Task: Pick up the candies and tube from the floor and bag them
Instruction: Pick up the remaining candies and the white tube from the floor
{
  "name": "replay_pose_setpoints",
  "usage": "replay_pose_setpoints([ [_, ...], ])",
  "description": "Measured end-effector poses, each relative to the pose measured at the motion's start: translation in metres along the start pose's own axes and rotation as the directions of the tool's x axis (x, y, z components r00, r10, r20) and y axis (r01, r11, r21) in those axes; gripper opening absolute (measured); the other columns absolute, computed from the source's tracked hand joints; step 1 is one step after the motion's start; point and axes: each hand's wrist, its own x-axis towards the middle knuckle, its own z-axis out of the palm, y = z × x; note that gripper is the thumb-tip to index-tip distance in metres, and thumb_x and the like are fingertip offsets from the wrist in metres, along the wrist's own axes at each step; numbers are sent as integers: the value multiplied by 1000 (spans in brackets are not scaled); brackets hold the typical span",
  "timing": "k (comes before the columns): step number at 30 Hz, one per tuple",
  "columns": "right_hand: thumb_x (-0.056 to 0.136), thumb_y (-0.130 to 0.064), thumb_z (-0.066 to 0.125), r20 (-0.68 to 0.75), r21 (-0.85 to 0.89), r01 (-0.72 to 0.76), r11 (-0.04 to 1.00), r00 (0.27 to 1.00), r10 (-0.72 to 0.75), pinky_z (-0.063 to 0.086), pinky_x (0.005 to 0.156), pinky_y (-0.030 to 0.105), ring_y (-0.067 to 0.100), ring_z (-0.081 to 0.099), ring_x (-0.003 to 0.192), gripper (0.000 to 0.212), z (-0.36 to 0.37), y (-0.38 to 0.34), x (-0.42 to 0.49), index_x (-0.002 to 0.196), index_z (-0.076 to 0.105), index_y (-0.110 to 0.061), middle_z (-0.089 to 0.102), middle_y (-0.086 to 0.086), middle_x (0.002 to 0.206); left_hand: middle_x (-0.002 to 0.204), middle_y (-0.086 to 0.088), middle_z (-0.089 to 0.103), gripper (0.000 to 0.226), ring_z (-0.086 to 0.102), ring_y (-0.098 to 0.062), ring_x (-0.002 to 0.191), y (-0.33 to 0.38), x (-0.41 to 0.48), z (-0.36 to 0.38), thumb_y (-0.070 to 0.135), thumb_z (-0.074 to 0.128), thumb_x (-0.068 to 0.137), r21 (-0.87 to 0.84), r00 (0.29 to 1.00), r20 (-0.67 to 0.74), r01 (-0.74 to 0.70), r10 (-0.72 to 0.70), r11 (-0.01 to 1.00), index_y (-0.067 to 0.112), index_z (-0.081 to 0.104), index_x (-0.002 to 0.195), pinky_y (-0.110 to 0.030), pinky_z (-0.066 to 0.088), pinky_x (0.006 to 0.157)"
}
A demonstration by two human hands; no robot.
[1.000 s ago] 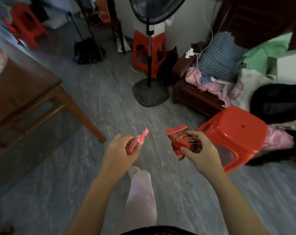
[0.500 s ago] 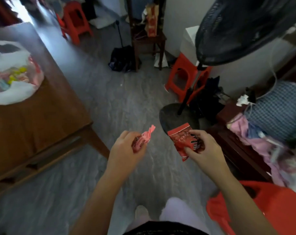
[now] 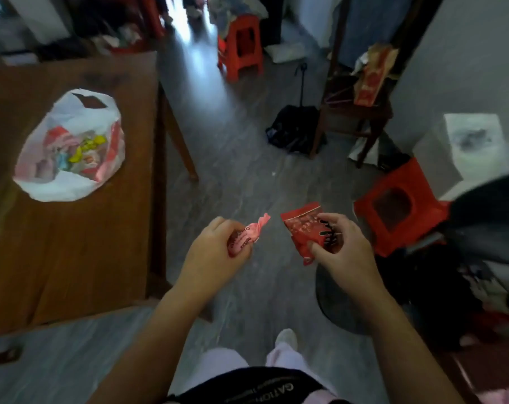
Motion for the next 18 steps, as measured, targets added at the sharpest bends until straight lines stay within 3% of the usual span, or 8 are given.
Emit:
replay_pose_setpoints([
  [3, 70, -8, 71, 49, 21, 46, 999, 998, -47, 38, 64, -2, 14, 55, 91, 46, 11, -10, 56, 110, 54, -25, 52, 3, 109, 82, -1, 56, 20, 53, -14, 69, -10, 24, -10, 19, 71, 74, 57, 990, -75, 124, -119, 991, 10, 64, 91, -32, 48, 62],
  [7, 71, -11, 70, 137, 72, 72, 995, 987, -81, 40, 63, 4, 14, 56, 93, 45, 38, -22, 111, 110, 53, -26, 53, 2, 111, 83, 0, 55, 16, 51, -8, 69, -38, 53, -28, 18, 69, 77, 62, 957, -142, 263, -253, 963, 12, 63, 91, -20, 41, 58],
  [12, 72, -12, 70, 225, 68, 84, 994, 969, -98, 41, 68, 11, 16, 57, 94, 46, 88, -41, 175, 112, 53, -25, 55, 3, 112, 83, 1, 56, 15, 52, -10, 71, -82, 99, -45, 19, 69, 78, 20, 909, -223, 364, -351, 931, 14, 63, 90, -31, 48, 60],
  [18, 70, -7, 71, 365, 5, 208, 978, 910, -196, 48, 77, 25, 18, 59, 92, 46, 159, -98, 263, 110, 54, -22, 55, 5, 110, 86, 3, 57, 18, 50, -6, 75, -157, 158, -85, 20, 69, 78, -48, 834, -334, 451, -439, 891, 18, 63, 95, -29, 47, 64],
])
